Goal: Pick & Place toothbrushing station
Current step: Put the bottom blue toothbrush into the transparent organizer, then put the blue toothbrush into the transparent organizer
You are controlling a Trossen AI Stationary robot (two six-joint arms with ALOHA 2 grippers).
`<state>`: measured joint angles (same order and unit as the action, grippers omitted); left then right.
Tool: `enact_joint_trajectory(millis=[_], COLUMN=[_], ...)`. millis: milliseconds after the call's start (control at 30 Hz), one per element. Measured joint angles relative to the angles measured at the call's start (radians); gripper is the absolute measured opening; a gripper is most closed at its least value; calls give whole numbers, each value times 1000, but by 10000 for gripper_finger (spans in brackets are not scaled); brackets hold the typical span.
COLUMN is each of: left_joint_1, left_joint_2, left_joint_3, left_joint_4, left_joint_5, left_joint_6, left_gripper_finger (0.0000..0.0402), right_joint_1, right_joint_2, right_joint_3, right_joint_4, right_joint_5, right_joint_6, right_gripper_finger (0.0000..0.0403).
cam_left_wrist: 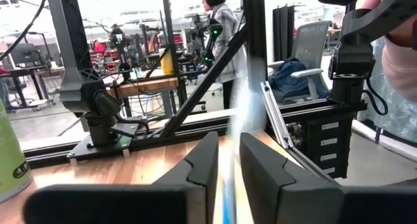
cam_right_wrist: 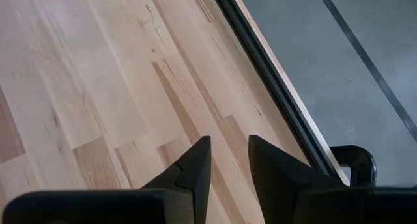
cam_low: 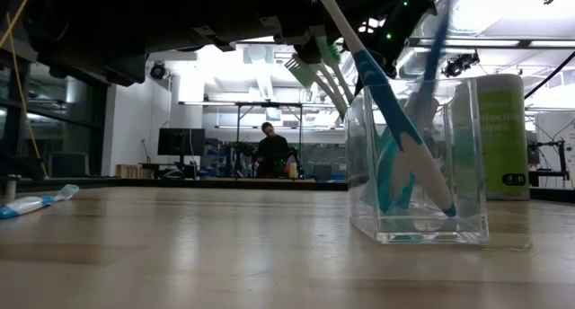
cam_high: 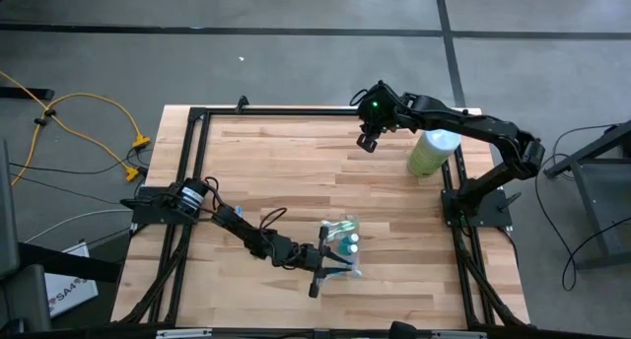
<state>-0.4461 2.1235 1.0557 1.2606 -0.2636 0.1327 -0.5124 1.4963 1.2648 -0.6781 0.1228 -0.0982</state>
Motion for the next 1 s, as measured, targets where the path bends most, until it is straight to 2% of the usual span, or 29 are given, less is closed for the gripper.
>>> enact_joint_trajectory(millis=[267, 833, 1000], left_joint_1=[0, -8, -8], left_joint_2=[0, -2, -39], left_joint_3=[0, 0, 0], left_joint_4=[1, 24, -81], left_joint_5=[1, 1, -13], left_joint_6=[17, 85, 86], left_gripper_finger=[92, 95, 95], right_joint_1=[0, 0, 0], right_joint_2=[0, 0, 0], right_joint_3=[0, 0, 0], right_joint_4=[0, 0, -11], right_joint_5=[0, -52, -52], right_joint_6=[0, -3, -3], right_gripper_finger=[94, 94, 94])
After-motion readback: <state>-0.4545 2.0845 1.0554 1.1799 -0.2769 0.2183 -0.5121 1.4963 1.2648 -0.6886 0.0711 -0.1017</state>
